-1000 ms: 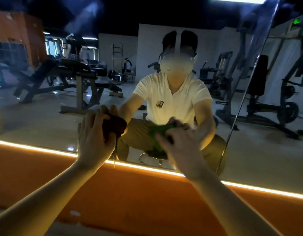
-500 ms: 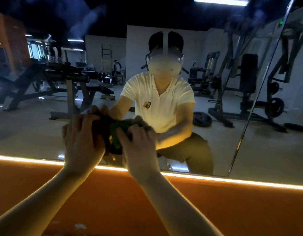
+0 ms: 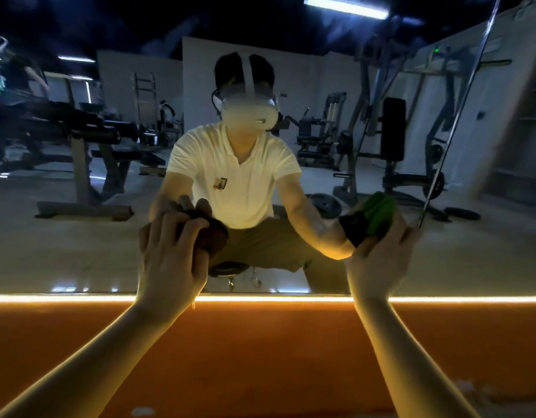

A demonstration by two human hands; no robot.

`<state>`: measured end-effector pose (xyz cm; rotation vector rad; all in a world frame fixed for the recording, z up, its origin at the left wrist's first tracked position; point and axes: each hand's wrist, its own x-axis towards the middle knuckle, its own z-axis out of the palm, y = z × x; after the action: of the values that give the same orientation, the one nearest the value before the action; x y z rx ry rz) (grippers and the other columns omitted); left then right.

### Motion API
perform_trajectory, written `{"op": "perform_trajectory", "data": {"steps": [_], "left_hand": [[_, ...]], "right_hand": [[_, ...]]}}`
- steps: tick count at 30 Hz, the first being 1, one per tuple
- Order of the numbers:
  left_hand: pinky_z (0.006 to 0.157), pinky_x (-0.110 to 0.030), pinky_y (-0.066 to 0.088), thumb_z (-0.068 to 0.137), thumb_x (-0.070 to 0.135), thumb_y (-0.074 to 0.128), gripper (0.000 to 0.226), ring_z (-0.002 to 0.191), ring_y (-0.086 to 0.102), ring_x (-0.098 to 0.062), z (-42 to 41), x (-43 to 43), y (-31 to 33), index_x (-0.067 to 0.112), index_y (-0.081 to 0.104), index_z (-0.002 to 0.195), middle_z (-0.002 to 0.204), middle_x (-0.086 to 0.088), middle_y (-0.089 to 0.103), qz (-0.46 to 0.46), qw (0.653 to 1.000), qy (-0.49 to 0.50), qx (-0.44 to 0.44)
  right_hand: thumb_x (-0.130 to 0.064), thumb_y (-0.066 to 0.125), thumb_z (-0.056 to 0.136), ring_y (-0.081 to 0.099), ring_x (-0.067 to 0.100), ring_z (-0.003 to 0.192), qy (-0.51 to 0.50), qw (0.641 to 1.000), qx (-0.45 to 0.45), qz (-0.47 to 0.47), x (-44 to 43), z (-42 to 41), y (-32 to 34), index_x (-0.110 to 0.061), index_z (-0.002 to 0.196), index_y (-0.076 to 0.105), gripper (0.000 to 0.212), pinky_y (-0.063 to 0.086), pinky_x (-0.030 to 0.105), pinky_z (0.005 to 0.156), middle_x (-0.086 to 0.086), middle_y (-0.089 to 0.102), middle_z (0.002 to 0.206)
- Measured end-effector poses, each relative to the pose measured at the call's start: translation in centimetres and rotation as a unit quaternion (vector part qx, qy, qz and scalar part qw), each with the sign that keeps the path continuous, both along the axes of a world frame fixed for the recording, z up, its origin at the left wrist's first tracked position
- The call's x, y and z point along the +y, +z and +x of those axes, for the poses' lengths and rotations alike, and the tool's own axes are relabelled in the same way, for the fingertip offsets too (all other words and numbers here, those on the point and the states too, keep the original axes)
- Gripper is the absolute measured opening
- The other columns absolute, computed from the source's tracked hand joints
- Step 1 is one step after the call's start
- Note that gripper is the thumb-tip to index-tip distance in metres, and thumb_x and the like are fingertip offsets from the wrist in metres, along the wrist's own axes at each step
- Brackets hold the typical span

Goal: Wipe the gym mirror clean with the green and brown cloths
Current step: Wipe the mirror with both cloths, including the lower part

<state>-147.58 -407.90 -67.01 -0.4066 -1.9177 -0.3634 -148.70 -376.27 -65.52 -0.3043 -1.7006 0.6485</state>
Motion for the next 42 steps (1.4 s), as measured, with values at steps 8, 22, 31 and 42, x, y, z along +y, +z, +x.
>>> {"op": "perform_trajectory", "data": {"steps": [8, 22, 31, 42], "left_hand": [[0.097, -0.047, 0.037, 0.089, 0.016, 0.054, 0.032, 0.111, 0.053, -0.039, 0.5, -4.6, -0.8, 0.006, 0.060, 0.118, 0.120, -0.019, 0.052, -0.015, 1.000, -0.023, -0.008], [0.098, -0.058, 0.039, 0.067, -0.001, 0.085, 0.051, 0.111, 0.053, -0.043, 1.8, -2.4, -2.2, 0.004, 0.066, 0.114, 0.116, -0.020, 0.056, -0.079, 0.995, 0.023, -0.065], [0.100, -0.055, 0.047, 0.071, 0.001, 0.083, 0.052, 0.118, 0.057, -0.041, 2.9, -4.6, 2.1, 0.009, 0.062, 0.118, 0.125, -0.019, 0.058, -0.076, 0.988, 0.081, -0.105], [0.101, -0.050, 0.045, 0.083, 0.001, 0.075, 0.055, 0.111, 0.059, -0.034, 3.5, -13.8, -1.1, 0.010, 0.055, 0.134, 0.122, -0.014, 0.057, 0.073, 0.984, 0.099, -0.129]], "right_hand": [[-0.021, 0.056, 0.093, 0.057, 0.019, 0.111, 0.169, 0.945, -0.074, 0.271, -15.7, 2.1, 0.2, -0.016, 0.140, 0.050, 0.047, 0.057, 0.031, 0.084, 0.016, 0.047, 0.143], [-0.004, 0.071, 0.083, 0.059, 0.038, 0.102, 0.005, 0.986, -0.163, -0.038, 2.6, 1.9, -4.2, -0.005, 0.129, 0.047, 0.051, 0.057, 0.055, 0.081, 0.021, 0.051, 0.123], [-0.008, 0.069, 0.084, 0.061, 0.030, 0.102, 0.122, 0.984, -0.121, 0.051, -8.2, 2.2, -3.8, -0.010, 0.126, 0.045, 0.049, 0.061, 0.044, 0.077, 0.016, 0.053, 0.123], [-0.017, 0.086, 0.076, 0.061, 0.025, 0.103, 0.319, 0.828, -0.168, 0.430, -21.5, 2.4, -5.3, -0.023, 0.120, 0.067, 0.048, 0.055, 0.042, 0.087, 0.008, 0.058, 0.112]]}}
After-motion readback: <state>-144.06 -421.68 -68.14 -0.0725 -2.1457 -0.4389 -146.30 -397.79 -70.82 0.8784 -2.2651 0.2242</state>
